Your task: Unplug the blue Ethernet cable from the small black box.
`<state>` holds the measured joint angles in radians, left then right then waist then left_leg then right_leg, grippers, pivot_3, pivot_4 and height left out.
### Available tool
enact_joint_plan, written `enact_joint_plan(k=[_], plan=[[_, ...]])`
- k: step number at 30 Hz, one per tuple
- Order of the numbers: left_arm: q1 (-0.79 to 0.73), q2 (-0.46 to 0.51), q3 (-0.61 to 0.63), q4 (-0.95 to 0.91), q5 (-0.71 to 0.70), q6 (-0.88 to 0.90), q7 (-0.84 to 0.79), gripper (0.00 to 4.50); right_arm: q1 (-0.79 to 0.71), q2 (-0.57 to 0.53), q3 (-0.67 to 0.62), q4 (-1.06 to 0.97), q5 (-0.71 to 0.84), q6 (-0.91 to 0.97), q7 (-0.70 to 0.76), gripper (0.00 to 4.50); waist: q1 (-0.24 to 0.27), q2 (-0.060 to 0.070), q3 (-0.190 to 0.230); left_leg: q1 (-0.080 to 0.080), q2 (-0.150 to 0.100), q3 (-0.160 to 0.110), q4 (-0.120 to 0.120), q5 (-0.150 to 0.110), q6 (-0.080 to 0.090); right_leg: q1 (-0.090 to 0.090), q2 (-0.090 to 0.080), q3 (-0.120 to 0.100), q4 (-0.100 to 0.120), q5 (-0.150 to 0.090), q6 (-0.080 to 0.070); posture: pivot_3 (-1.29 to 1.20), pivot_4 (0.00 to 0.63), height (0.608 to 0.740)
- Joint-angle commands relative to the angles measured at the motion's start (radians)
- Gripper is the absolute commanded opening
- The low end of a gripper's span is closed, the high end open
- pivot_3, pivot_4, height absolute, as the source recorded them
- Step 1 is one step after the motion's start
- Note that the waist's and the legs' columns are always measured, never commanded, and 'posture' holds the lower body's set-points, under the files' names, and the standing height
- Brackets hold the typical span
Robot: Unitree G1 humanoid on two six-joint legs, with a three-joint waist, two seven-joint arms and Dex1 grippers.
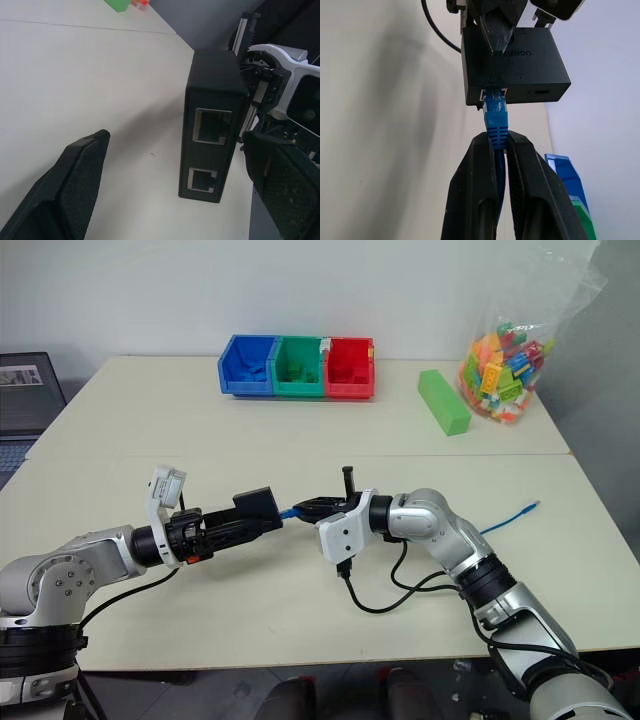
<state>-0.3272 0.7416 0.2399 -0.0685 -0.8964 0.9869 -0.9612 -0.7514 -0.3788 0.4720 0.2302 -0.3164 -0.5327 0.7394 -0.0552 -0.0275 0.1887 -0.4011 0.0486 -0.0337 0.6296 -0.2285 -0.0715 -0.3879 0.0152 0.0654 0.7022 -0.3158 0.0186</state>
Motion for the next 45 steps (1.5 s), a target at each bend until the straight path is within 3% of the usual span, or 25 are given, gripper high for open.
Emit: enact_joint_plan(k=[1,15,22,24,30,34,39,45], plan=[[-0.022,-0.008,-0.006,-0.009,-0.002,-0.035,-0.036,4.01,0.011,0.013,-0.035,-0.066,0.054,0.046,0.007,0.04,0.001,0.0,0.0,0.0,0.0,0.0,0.0,0.0,0.0,0.0,0.0,0.0,0.0,0.0,0.0,0.0,0.15,0.74],[-0.04,-0.032,-0.006,0.006,-0.01,-0.036,-0.047,0.84,0.021,0.016,-0.031,-0.103,0.065,0.088,0.022,0.04,0.001,0.0,0.0,0.0,0.0,0.0,0.0,0.0,0.0,0.0,0.0,0.0,0.0,0.0,0.0,0.0,0.15,0.74],[-0.04,-0.033,-0.011,0.004,-0.008,-0.038,-0.06,0.8,0.025,0.011,-0.03,-0.111,0.076,0.08,0.034,0.04,0.001,0.0,0.0,0.0,0.0,0.0,0.0,0.0,0.0,0.0,0.0,0.0,0.0,0.0,0.0,0.0,0.15,0.74],[-0.041,-0.031,-0.013,0.004,-0.003,-0.042,-0.065,0.8,0.03,-0.001,-0.032,-0.118,0.086,0.07,0.045,0.74,0.001,0.0,0.0,0.0,0.0,0.0,0.0,0.0,0.0,0.0,0.0,0.0,0.0,0.0,0.0,0.0,0.15,0.74],[-0.046,-0.009,-0.03,0.006,0.015,-0.052,-0.101,0.8,0.049,-0.054,-0.037,-0.179,0.146,0.102,0.132,2.16,0.002,0.0,0.0,0.0,0.0,0.0,0.0,0.0,0.0,0.0,0.0,0.0,0.0,0.0,0.0,0.0,0.15,0.74],[-0.044,0.021,-0.062,-0.008,0.047,-0.079,-0.162,0.8,0.101,-0.085,-0.068,-0.326,0.363,0.352,0.254,3.14,0.004,0.0,0.0,0.0,0.0,0.0,0.0,0.0,0.0,0.0,0.0,0.0,0.0,0.0,0.0,0.0,0.15,0.74],[-0.045,0.055,-0.1,-0.046,0.069,-0.128,-0.251,0.8,0.137,-0.039,-0.154,-0.46,0.687,0.886,0.233,3.18,0.004,0.0,0.0,0.0,0.0,-0.003,0.0,0.0,0.0,0.001,0.0,0.0,0.001,0.0,0.0,0.0,0.15,0.74],[-0.083,0.043,-0.09,-0.061,0.034,-0.109,-0.268,0.8,0.137,-0.002,-0.227,-0.484,0.885,1.207,0.196,3.18,0.005,0.0,0.0,0.0,-0.001,-0.004,0.0,0.0,0.0,0.001,0.0,0.0,0.001,0.0,0.0,0.0,0.15,0.74]])
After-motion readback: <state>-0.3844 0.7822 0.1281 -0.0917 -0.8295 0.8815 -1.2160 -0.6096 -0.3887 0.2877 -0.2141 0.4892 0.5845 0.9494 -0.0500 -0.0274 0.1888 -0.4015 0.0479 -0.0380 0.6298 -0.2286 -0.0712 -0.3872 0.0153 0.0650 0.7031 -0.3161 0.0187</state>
